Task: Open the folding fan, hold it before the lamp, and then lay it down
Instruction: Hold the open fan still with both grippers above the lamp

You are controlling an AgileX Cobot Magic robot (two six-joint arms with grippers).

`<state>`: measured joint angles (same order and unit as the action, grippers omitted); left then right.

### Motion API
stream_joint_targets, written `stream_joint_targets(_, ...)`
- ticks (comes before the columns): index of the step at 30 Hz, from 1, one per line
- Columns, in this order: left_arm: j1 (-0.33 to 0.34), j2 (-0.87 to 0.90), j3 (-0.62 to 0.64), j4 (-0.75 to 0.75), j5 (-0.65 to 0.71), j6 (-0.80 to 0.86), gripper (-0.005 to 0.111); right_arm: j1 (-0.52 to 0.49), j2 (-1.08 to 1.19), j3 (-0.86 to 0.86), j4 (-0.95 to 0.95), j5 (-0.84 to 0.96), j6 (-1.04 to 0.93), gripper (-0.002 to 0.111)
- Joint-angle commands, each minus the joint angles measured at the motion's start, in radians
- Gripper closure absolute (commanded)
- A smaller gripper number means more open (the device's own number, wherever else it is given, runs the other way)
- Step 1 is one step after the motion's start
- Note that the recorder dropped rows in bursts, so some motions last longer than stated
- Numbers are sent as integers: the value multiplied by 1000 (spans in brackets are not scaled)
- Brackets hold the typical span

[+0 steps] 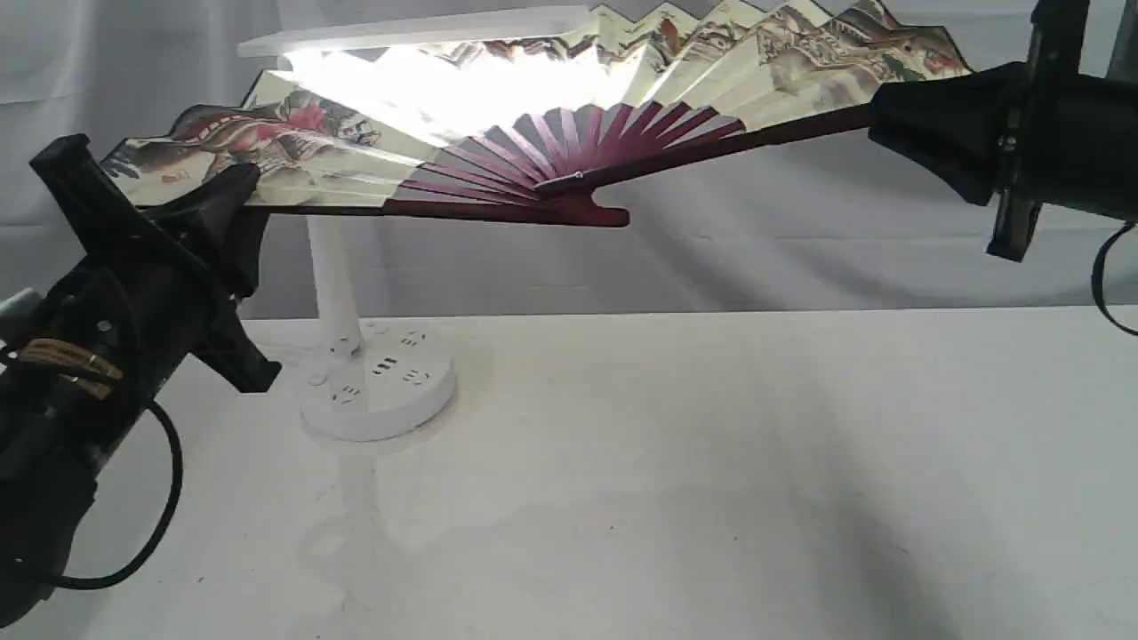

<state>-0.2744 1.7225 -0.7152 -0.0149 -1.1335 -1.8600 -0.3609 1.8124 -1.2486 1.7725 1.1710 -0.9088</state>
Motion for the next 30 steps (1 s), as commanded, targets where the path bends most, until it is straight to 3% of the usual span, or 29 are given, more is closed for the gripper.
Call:
stream_joint_targets(1,7,-22,-9,-79,-88,-67,107,3,-4,1,-28,-32,-47,108)
stream_joint_targets(30,7,-22,-9,-86,-88,-67,107,3,-4,1,-28,-34,-47,108)
